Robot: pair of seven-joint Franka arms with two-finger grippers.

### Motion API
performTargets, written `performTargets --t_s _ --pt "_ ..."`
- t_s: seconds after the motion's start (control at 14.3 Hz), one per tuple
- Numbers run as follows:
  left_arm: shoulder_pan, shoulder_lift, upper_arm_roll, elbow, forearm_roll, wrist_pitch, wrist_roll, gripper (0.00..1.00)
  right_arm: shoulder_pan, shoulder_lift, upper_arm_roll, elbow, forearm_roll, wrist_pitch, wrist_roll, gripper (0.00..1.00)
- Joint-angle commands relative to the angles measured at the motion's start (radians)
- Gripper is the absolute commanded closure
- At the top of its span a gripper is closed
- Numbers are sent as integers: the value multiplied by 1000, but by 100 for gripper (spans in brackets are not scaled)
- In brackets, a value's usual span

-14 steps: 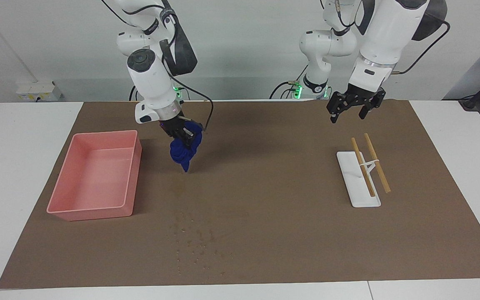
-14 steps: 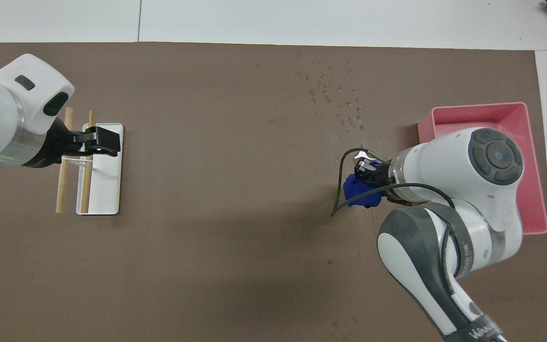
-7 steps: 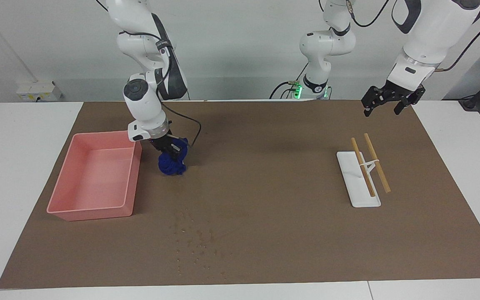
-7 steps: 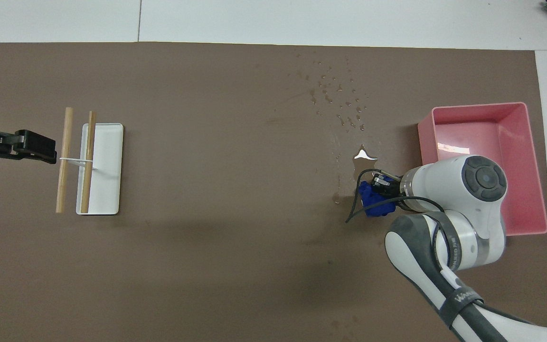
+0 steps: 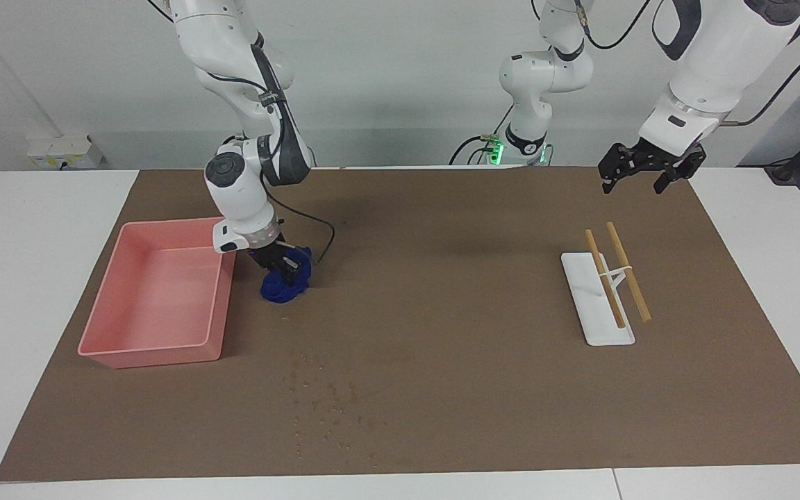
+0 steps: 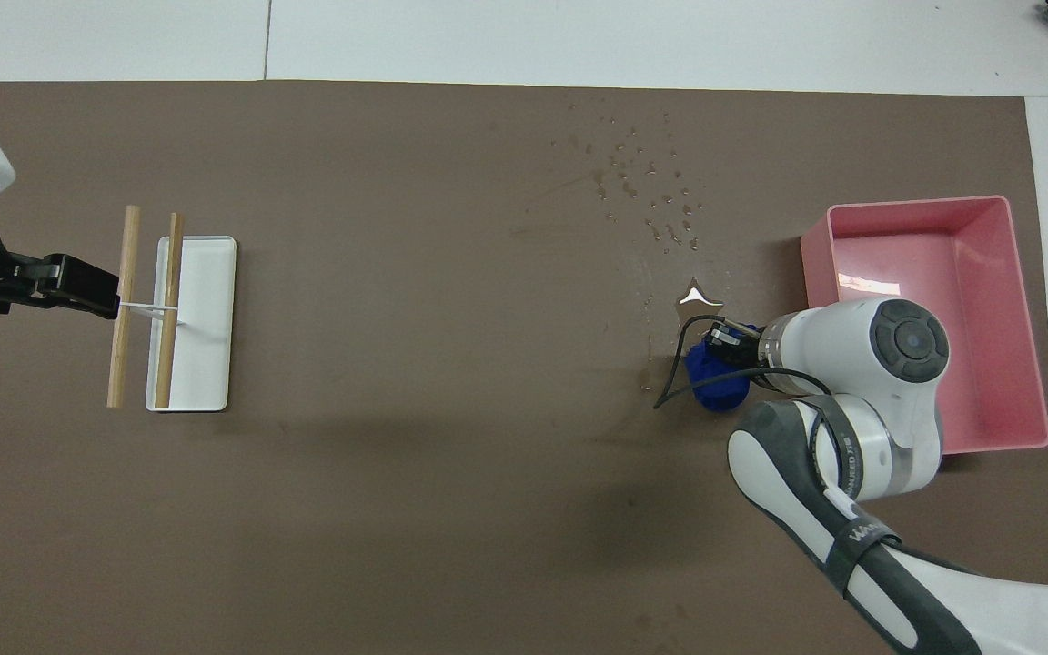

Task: Wipe water with towel using both arms
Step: 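Wipe the towel across the water puddle with the right gripper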

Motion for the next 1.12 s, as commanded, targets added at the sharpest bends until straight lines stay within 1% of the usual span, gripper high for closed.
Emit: performTargets --t_s 0.0,0.14,0.21,0.28,0.49,0.56,0.7,0.84,1.05 --pt "1 -30 1 -36 3 40 1 0 7 102 11 4 -14 134 -68 100" --pt "24 -27 12 -4 -100 -9 -26 0 17 137 11 22 -14 195 -88 100" --pt "31 -18 17 25 -91 -52 -23 0 31 154 11 38 -14 223 -90 100" --pt "32 -15 15 50 -74 -66 -19 0 36 176 11 53 -15 255 -90 100" --pt "29 -29 17 14 -73 -50 -16 0 70 255 10 111 -14 344 -90 100" --pt "31 -29 18 21 -73 -55 -14 0 68 271 11 137 -15 358 -92 100" --pt "31 -39 17 6 -74 -37 -23 0 68 323 11 217 -17 361 -121 100" --pt "29 -42 18 -17 -74 54 -20 0 68 363 11 300 -17 361 -142 100" --pt "28 -44 17 -20 -74 49 -22 0 68 433 11 424 -17 359 -142 100"
